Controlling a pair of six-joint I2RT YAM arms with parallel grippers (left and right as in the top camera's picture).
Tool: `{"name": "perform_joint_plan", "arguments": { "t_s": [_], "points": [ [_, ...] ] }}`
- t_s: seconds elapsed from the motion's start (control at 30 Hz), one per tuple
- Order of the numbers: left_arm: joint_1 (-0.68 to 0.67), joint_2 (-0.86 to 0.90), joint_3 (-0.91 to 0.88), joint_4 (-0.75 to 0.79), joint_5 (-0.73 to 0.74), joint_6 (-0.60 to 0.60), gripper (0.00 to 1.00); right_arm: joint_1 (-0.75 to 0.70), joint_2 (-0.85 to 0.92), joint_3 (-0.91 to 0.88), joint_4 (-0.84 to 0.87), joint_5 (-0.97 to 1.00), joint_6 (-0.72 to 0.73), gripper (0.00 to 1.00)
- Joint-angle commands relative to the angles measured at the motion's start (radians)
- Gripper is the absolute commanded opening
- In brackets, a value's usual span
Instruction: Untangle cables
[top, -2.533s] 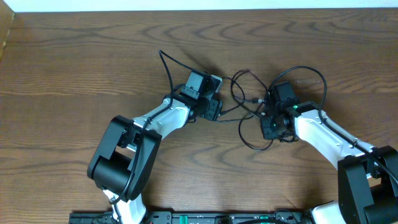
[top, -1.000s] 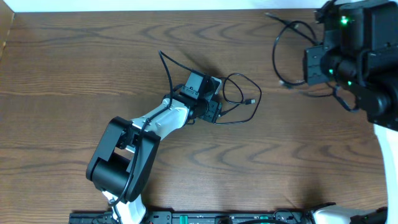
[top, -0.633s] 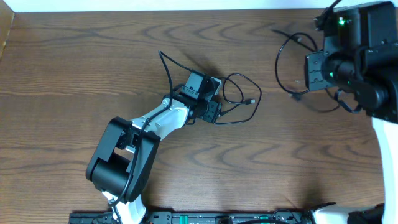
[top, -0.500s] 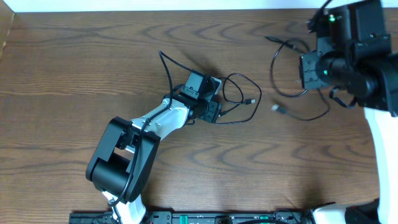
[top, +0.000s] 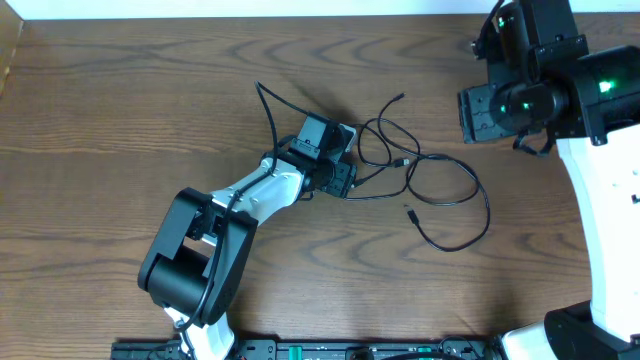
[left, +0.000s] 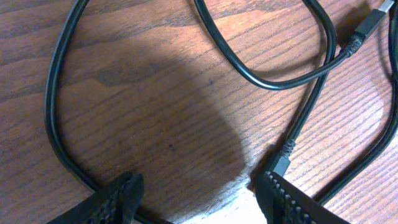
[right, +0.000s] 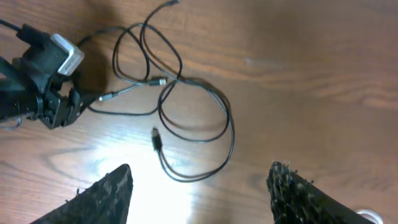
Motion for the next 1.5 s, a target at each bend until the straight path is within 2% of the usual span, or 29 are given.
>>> {"name": "perform_joint_plan", "arguments": {
  "t_s": [0.0, 0.13, 0.47, 0.73, 0.93, 1.1, 1.23, 1.47],
  "points": [
    [0.002, 0.006, -0.012, -0.018, 0.001, 0.011, 0.63, -0.002, 0.003, -0.029, -0.024, -0.003, 0.129, 0.64],
    [0.002, 0.006, -0.012, -0.018, 0.001, 0.017, 0.63, -0.001, 0.003, -0.134, 0.017, 0.005, 0.208, 0.66],
    [0.002, 0.006, -0.012, -0.018, 0.001, 0.025, 0.63, 0.000, 0.003, -0.558, 0.304, 0.005, 0.419, 0.63],
    [0.002, 0.006, -0.012, -0.018, 0.001, 0.026, 0.63, 0.000, 0.003, -0.760, 0.455, 0.009, 0.586, 0.53],
    [0.002, 0.006, -0.012, -0.018, 0.001, 0.033, 0.63, 0.000, 0.003, -0.911, 0.552, 0.039, 0.679, 0.59],
    [0.002, 0.006, -0.012, -0.018, 0.001, 0.033, 0.63, -0.002, 0.003, -1.014, 0.636, 0.075, 0.755, 0.61],
    [0.002, 0.006, -0.012, -0.018, 0.001, 0.033, 0.63, -0.010, 0.004, -1.067, 0.717, 0.100, 0.757, 0.54],
    [0.002, 0.006, -0.012, -0.022, 0.001, 0.048, 0.63, -0.035, 0.040, -1.083, 0.815, 0.134, 0.757, 0.54]
  ]
}}
